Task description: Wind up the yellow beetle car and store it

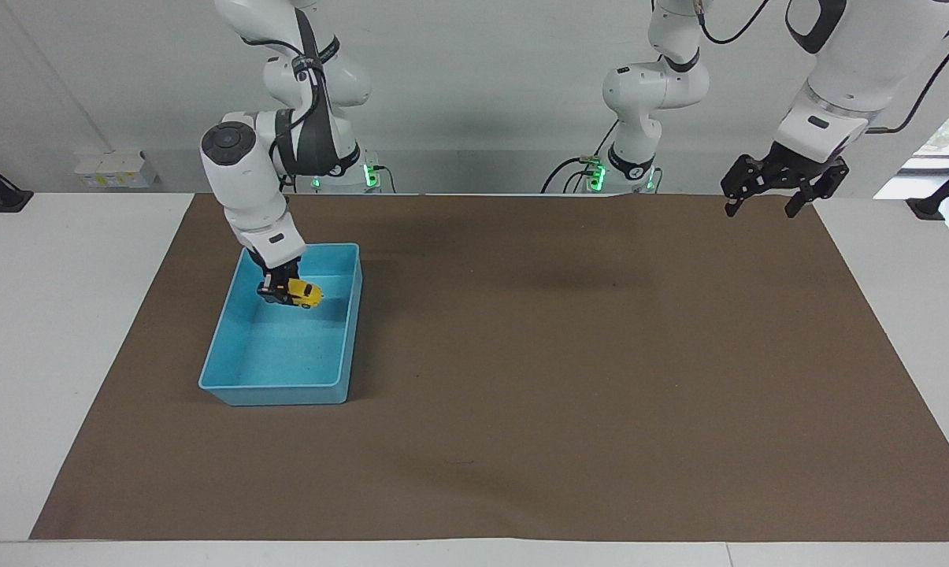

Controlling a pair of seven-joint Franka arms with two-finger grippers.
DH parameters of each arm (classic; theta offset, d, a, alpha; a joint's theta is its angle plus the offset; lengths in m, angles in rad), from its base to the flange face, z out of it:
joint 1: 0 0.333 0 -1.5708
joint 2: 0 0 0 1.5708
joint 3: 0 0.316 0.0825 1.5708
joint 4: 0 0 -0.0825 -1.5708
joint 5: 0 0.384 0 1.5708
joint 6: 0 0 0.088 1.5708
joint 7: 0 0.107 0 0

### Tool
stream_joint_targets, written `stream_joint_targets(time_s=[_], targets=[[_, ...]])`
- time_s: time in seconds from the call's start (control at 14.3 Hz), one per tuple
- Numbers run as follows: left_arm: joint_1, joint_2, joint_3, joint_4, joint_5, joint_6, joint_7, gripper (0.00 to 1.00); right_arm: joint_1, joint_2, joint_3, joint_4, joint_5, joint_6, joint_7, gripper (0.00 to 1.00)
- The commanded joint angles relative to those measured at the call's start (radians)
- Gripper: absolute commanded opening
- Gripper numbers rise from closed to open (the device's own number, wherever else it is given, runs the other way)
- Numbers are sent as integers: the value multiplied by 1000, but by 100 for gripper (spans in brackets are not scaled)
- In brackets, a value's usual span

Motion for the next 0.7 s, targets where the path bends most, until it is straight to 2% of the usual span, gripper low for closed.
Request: stream_joint_targets(time_s=[0.0,0.21,0.63], targets=[[5,-12,0,0,-12,-16,-5,100,-14,-11,12,-101,-11,148,-49,0],[5,-12,0,0,-12,-16,-5,100,-15,57,12,-109,-11,216,-104,0],[5,-12,0,0,-12,-16,-7,100,-32,66,12,-167,-11,260,-112,0]])
